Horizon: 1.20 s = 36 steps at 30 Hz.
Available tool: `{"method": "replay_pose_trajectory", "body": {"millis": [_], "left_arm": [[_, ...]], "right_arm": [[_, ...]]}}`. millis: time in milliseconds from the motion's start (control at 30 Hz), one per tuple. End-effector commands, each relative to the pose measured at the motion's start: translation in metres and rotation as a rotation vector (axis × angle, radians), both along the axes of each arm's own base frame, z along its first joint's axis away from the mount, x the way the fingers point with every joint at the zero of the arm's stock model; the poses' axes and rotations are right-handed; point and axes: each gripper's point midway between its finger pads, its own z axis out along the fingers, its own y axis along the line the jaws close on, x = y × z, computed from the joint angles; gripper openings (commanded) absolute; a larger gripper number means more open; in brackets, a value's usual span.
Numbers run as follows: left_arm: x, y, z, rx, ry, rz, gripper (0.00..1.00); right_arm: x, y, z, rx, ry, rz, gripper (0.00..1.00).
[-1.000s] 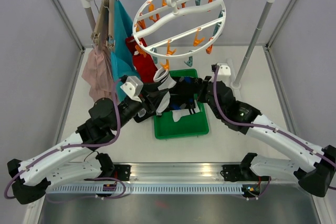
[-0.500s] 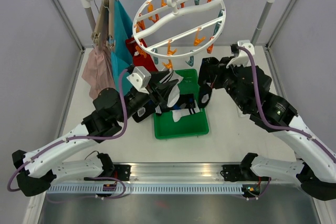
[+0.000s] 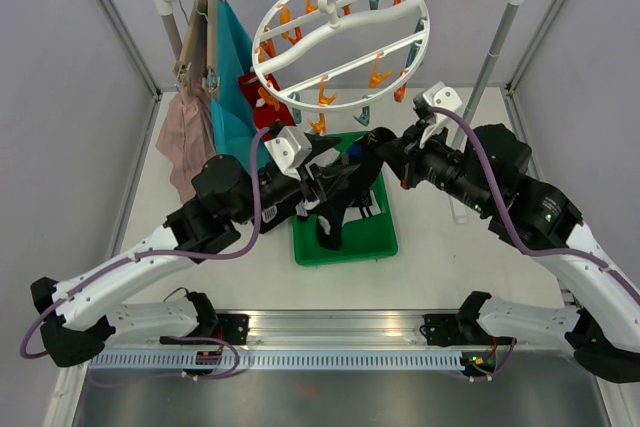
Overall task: Clip the socks to the hanger
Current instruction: Pick up the sock from the bin.
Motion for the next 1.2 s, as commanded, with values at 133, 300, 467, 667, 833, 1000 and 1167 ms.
{"method": "replay_pose_trajectory", "body": {"millis": [133,300,467,667,833,1000,1167], "left_arm": [[-0.007,-0.006,-0.001,0.071,-0.031,-0.110,0.61],[-0.005,-0.003,-0.014,0.108,-0.029,-0.128,0.62],[-0.005,-0.007,-0.023,0.137,-0.030,-0.191,0.63],[-0.009,-0.014,-0.037,0.150,-0.004,-0.345,0.64],[-0.006,-0.019,-0.041,0.147,0.004,-0.373,0.66],[-0.007,-0.023,-0.039,0.131,0.001,-0.402,0.66],[-0.010,-0.026,-0.037,0.118,0.003,-0.431,0.67]], "right_arm": [[-0.032,0.003,-0.004,-0.070,-0.019,0.181,0.00],[-0.036,0.006,-0.007,-0.098,-0.001,0.215,0.00],[-0.037,0.009,-0.008,-0.129,-0.010,0.239,0.00],[-0.038,0.009,-0.007,-0.146,-0.007,0.249,0.00],[-0.037,0.010,-0.005,-0.150,-0.012,0.251,0.00],[-0.035,0.012,-0.008,-0.160,-0.002,0.247,0.00],[-0.032,0.013,-0.011,-0.167,0.002,0.241,0.00]]}}
